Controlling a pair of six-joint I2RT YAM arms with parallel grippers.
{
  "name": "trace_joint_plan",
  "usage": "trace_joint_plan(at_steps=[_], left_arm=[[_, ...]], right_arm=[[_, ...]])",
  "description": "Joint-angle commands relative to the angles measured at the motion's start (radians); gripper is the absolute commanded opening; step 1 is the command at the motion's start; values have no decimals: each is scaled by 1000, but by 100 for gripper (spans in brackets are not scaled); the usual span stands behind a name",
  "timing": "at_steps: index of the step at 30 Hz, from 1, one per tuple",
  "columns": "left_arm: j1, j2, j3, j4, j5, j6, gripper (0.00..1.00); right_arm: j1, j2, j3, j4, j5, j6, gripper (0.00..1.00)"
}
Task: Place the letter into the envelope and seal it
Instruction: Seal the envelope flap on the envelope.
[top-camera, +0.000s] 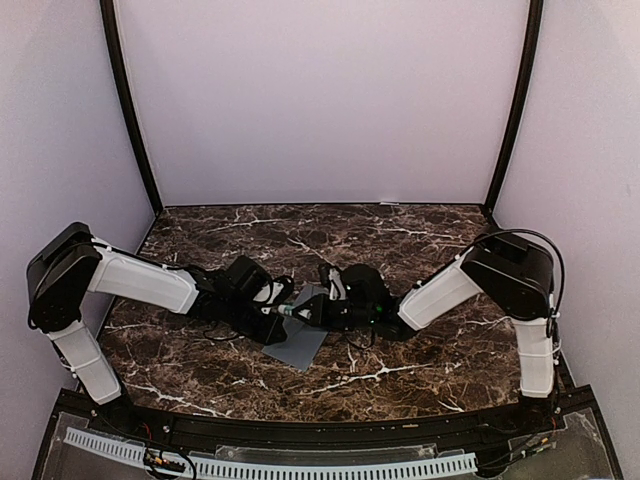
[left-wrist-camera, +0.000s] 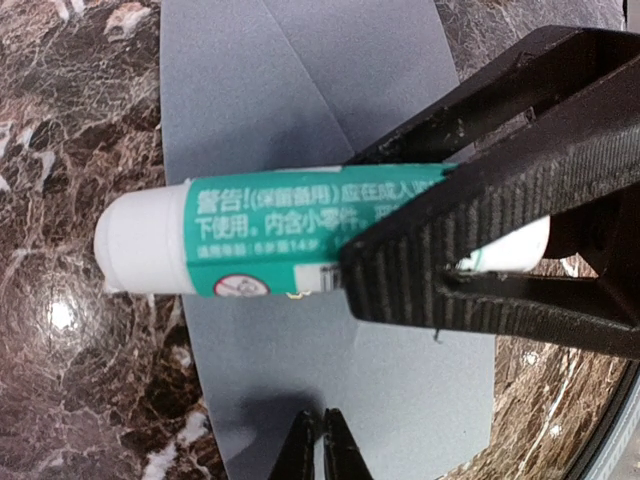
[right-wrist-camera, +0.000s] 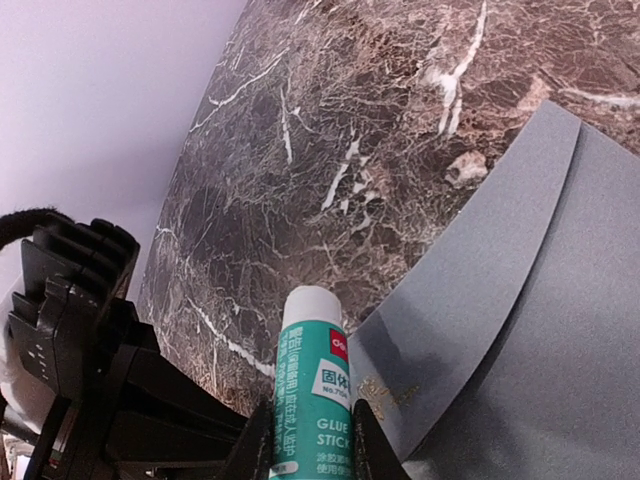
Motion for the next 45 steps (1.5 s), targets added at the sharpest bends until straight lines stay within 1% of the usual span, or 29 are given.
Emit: trace_joint_plan(at_steps=[1,6,9,13,19,24,26,27,29,32,34,35,37,39,40,42,45], left_arm=[[-3,-9,2,-7,11,12,6],[-3,-7,6,-9,11,15,6],[-3,-7,6,-9,12,15,6],[-2,-5,7,-11,10,15,6],[-3,-21,5,-7,-1,17,5],[-3,-68,4,12,-8,10,6],[-3,-105,2,22,-14,8,10],[-3,-136,2,25,-23,4,17],[-3,-194,3,24,-42,-2,24],[-1,-306,-8,24,-79,-21,32],[2,-376,-21,31,-85,-51,40],[9,-397,-30,36,-83,-81,46],[26,-453,-35,50,-65,-138,54],[48,-496,-40,104,-32,-211,59],[62,-515,-42,149,-2,-236,63],[71,-534,-52,229,42,-340,67],[72,-544,-73,347,95,-433,69]], right_arm=[[13,8,10,-28,21,42,2],[16,4,6,-98,51,69,2],[15,15,-5,-69,40,87,2],[17,35,13,-96,37,106,2],[16,-3,-54,78,-7,109,2],[17,-51,-42,210,-24,106,3],[16,-82,-36,206,4,98,3],[14,-102,-37,199,21,90,3],[12,-141,-46,186,61,72,3],[9,-203,-71,168,118,39,3],[9,-248,-87,168,139,16,3],[11,-269,-97,176,145,3,3],[16,-309,-117,200,155,-22,4],[25,-343,-135,235,153,-48,4],[32,-356,-145,261,154,-61,4],[51,-384,-164,312,168,-77,4],[85,-416,-173,362,202,-114,4]])
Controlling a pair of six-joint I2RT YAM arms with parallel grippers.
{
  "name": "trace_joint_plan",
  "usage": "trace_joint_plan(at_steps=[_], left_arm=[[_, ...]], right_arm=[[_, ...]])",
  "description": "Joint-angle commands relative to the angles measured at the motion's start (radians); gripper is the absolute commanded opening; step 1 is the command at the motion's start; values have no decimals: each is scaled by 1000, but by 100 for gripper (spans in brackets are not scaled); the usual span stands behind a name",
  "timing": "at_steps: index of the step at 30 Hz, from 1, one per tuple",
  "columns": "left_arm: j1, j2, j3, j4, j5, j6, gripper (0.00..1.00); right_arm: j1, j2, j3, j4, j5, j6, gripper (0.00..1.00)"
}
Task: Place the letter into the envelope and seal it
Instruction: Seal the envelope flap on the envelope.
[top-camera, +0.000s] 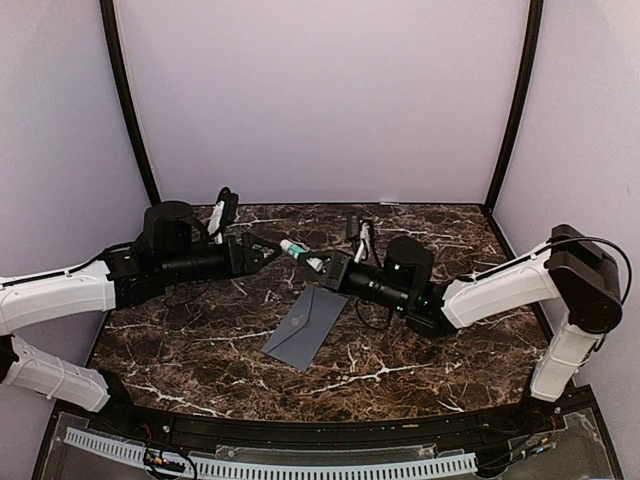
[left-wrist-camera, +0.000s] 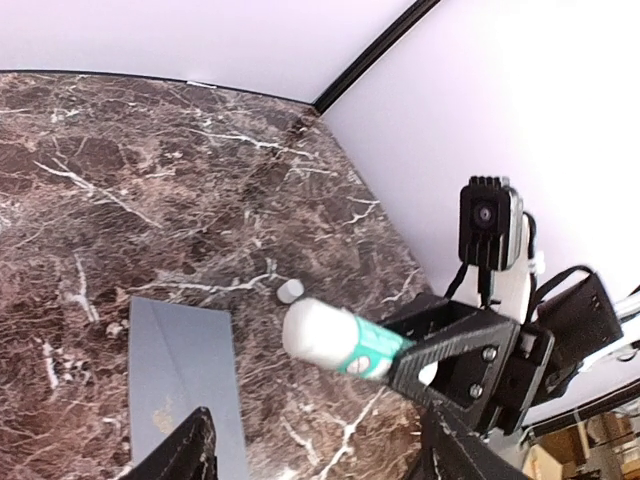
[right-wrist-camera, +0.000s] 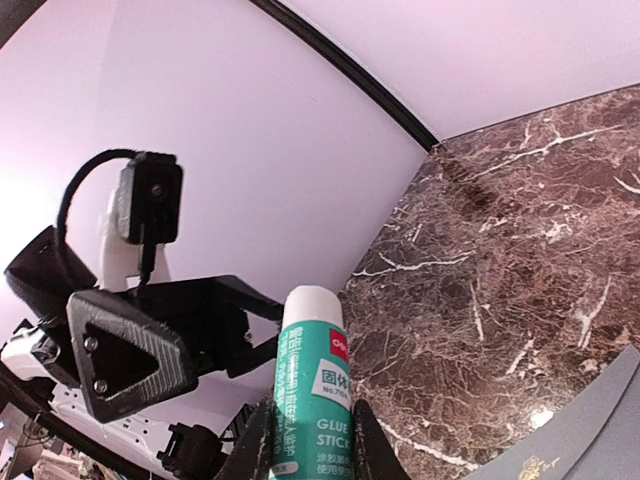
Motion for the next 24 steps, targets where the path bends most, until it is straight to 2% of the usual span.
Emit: trace_joint_plan(at_steps=[1,7,24], left_arm=[[5,-27,-44,232,111,-213,70],[6,-38,-32,277,140,-247,73],[5,20,-50,396,239,-395,76]], right_arm=[[61,-57,-16,137,72,-90,4],[112,-78,12,106,170,-151,4],[150,-67,55,119,254,-257,4]])
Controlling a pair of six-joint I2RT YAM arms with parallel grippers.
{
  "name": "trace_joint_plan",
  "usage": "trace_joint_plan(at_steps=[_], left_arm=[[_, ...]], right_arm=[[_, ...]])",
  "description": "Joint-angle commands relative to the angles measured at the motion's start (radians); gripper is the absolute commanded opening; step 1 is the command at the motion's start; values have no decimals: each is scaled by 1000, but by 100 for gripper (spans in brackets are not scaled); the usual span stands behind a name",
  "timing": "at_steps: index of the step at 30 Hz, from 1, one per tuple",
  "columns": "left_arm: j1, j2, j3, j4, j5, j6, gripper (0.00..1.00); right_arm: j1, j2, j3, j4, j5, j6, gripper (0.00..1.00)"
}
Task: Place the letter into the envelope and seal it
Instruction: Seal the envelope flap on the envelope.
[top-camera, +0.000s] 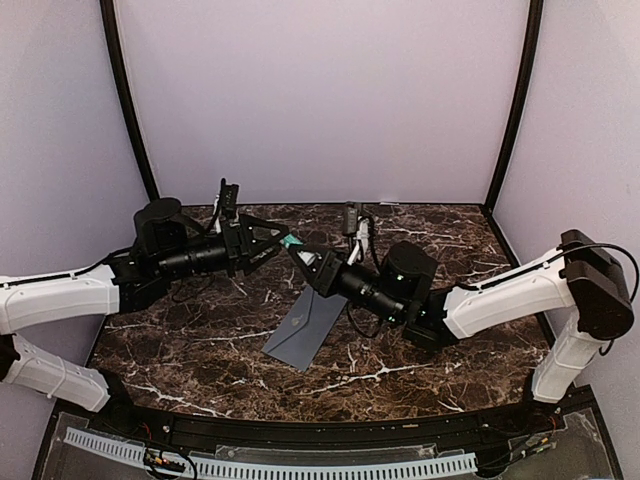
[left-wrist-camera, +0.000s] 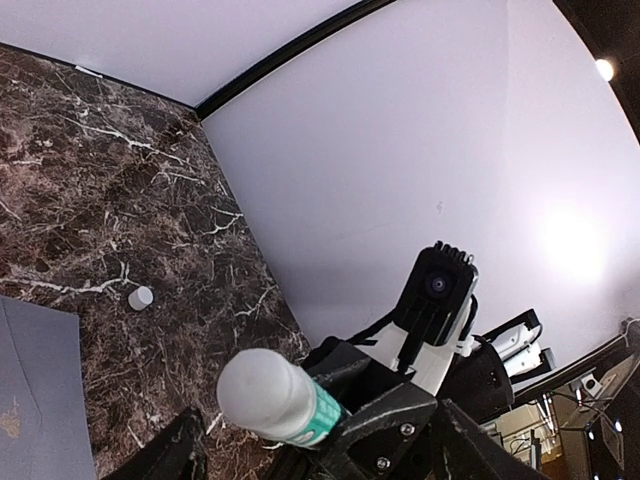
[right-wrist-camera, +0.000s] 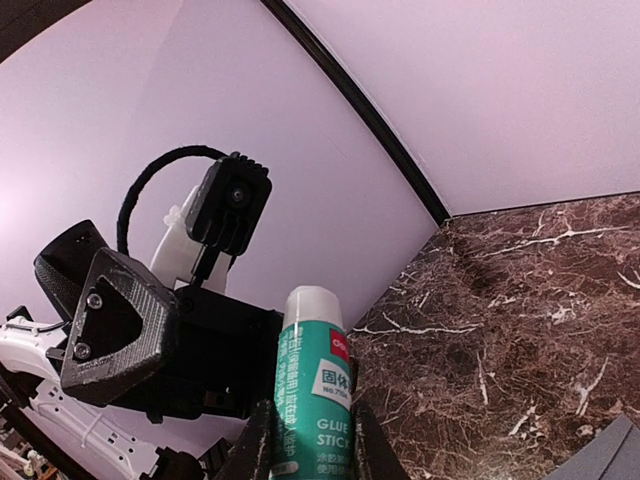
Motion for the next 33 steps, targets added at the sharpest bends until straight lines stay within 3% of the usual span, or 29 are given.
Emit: trace_joint_plan(at_steps=[1,4,12,27,29,33], left_arm=[[1,18,-6,66,48,-45,76],[1,38,-7,101,65,-68,75],[-1,62,6,160,71,-97,57],[0,73,-10,224,31,-163,15],[0,70,-11,223,22,-163,10],[3,63,-7,215,5,-147,2]], right_arm=[[16,-8,41,52,34,-47,4],[22,0,55,47,42,-66,4],[41,33,88,37,69,-109,4],[75,55,100,3,122,-171,5],[78,55,94,-4,128,-169,14],[81,45,75,-7,129,-168,47]])
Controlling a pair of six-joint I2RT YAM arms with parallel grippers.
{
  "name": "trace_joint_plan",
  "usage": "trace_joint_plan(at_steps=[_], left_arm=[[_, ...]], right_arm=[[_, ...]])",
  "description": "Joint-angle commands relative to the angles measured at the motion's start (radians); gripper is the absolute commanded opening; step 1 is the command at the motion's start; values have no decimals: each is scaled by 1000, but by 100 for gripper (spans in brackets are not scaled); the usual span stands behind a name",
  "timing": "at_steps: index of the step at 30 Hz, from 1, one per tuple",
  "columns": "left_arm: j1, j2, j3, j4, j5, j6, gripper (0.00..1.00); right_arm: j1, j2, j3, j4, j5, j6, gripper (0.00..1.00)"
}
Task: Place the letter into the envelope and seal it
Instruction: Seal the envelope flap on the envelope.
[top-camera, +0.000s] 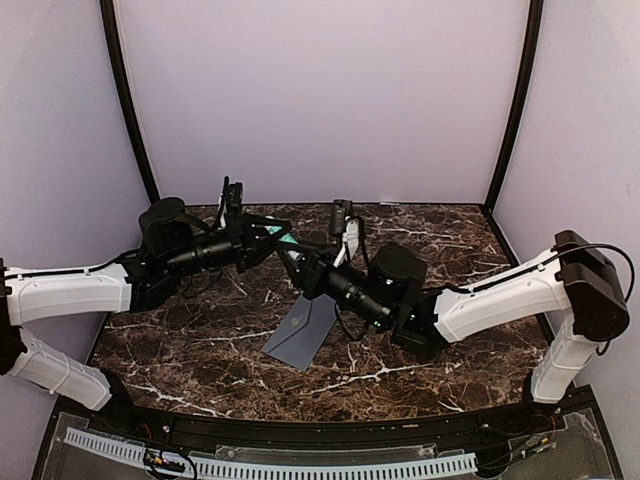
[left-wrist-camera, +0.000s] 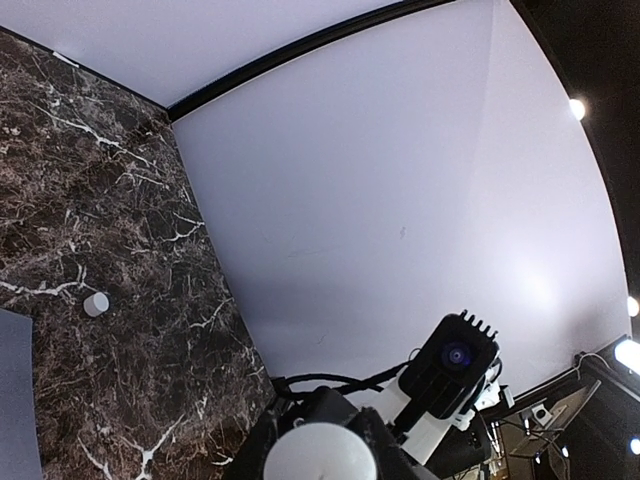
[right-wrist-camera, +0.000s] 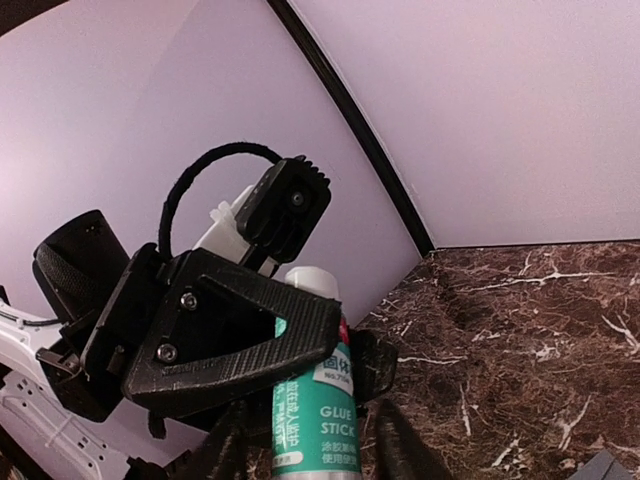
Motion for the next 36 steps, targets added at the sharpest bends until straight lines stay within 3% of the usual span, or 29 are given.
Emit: trace_joint_plan(at_steps=[1,2,4,9,12,18,25,30,36], left_arm=[[2,-20,-5,30,-25,31,0],[5,-23,3,21,-29,50,0],[18,-32,19,-13,-45,91,0],[98,-87,69,-206,-106,282,0],[161,-125,88,-355,-125,385,0],[268,-133,155,-620,-95,622,0],[279,-161,158,-734,-231,834,0],[282,-177,115,-719,-270,880,0],[282,-183,81,-702,-280,894,0]], right_arm=[[16,2,-6,-10,22,-11,52],[17,-7,-12,-17,26,-10,63],[20,-36,-30,-34,40,-10,71],[22,-136,-122,-124,99,7,71],[21,-173,-117,-303,118,24,63],[-15,-114,23,-769,65,152,36],[-70,52,186,-1014,-99,219,12],[-95,157,327,-1143,-135,225,3],[-117,247,430,-1223,-154,214,0]])
